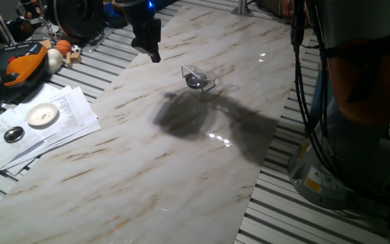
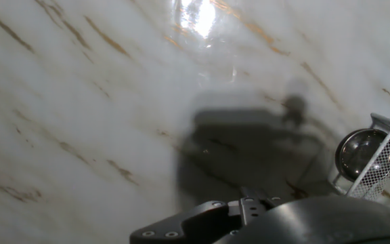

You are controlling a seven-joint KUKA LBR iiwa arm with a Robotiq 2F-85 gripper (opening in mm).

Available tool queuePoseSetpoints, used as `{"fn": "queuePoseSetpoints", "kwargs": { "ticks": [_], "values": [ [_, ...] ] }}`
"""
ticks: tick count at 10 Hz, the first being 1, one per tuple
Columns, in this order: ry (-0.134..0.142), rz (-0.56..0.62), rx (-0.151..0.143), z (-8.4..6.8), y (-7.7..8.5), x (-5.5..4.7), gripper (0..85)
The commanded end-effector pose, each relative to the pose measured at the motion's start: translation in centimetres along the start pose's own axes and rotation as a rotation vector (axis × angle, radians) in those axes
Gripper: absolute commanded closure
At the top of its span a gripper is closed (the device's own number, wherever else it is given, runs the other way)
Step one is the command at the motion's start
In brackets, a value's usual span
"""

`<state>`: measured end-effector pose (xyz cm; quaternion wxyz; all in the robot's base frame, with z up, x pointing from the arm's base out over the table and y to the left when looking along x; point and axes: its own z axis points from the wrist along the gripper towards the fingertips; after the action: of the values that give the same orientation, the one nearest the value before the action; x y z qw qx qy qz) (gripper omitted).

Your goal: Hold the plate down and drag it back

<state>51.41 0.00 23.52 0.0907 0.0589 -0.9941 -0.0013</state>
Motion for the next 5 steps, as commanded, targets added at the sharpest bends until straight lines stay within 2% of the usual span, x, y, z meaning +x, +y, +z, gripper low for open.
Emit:
{"fn": "queuePoseSetpoints", "kwargs": {
  "ticks": [1, 5],
  "values": [
    [-0.001, -0.001, 0.000, -0.01, -0.01, 0.01, 85.0],
    [0.005, 0.001, 0.001, -0.04, -0.02, -0.01, 85.0]
  ]
}}
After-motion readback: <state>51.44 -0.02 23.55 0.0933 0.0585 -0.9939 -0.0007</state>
